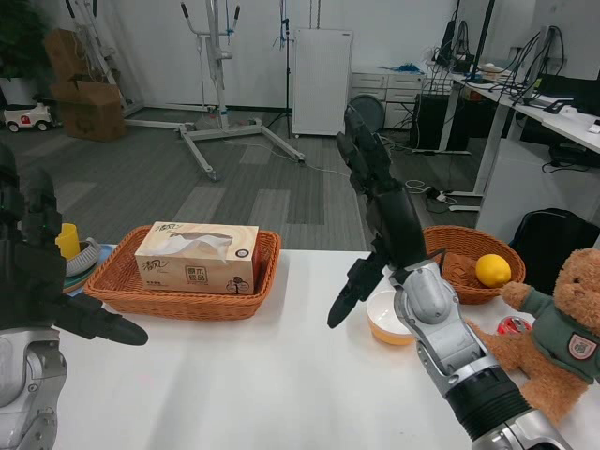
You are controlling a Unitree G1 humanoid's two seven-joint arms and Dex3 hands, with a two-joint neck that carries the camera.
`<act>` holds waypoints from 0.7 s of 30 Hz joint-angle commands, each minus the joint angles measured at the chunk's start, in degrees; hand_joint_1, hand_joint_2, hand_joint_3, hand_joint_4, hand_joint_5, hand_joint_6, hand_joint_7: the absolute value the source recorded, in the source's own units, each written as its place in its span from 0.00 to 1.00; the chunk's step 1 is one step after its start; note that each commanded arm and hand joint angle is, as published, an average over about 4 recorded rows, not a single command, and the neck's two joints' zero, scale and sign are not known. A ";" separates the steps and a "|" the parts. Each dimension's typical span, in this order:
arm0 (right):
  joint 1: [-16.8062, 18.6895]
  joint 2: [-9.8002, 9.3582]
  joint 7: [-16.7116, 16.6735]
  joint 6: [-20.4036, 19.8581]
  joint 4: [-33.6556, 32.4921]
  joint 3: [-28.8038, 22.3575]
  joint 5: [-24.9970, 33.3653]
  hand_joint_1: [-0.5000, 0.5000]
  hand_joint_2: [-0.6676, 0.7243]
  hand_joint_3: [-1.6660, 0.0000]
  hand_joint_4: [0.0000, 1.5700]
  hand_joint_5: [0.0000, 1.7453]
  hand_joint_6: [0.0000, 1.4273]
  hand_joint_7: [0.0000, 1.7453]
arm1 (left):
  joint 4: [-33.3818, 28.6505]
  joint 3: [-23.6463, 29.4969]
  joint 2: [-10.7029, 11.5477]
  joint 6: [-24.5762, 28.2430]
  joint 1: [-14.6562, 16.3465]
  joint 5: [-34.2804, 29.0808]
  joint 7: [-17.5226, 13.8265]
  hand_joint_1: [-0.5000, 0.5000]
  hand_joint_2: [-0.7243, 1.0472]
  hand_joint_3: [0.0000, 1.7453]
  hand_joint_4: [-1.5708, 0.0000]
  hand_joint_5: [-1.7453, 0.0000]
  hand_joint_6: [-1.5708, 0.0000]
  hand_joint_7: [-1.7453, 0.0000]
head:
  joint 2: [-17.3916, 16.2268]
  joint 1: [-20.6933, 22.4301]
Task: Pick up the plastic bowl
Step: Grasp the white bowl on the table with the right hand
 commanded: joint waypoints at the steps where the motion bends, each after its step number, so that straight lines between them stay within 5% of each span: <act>1: 0.60 -0.21 0.22 0.58 0.26 -0.25 0.11 0.08 1.00 1.00 0.00 0.00 0.00 0.00 | 0.41 0.33 0.14 0.02 0.37 0.13 0.11 0.00 0.00 0.04 1.00 1.00 1.00 1.00 | -0.01 0.00; 5: 0.60 -0.15 2.02 2.23 -0.34 -0.58 -0.79 0.10 0.98 1.00 0.00 0.00 0.00 0.00 | 0.63 0.24 0.18 0.13 0.33 0.18 0.11 0.00 0.00 0.05 1.00 1.00 1.00 1.00 | -2.06 -2.95; 12: 0.76 0.45 9.58 12.89 -2.31 -4.38 -4.15 0.12 0.92 1.00 0.00 0.00 0.00 0.00 | 0.98 -1.21 0.64 1.30 -0.37 0.22 -0.44 0.00 0.00 0.05 1.00 1.00 1.00 1.00 | -5.56 -10.75; 21: 2.60 2.09 14.57 23.89 -3.94 -13.70 -16.88 0.12 0.91 1.00 0.00 0.00 0.00 0.00 | 1.82 -2.29 1.37 5.96 -0.94 -0.04 -3.76 0.00 0.01 0.04 1.00 1.00 1.00 1.00 | -7.69 -16.19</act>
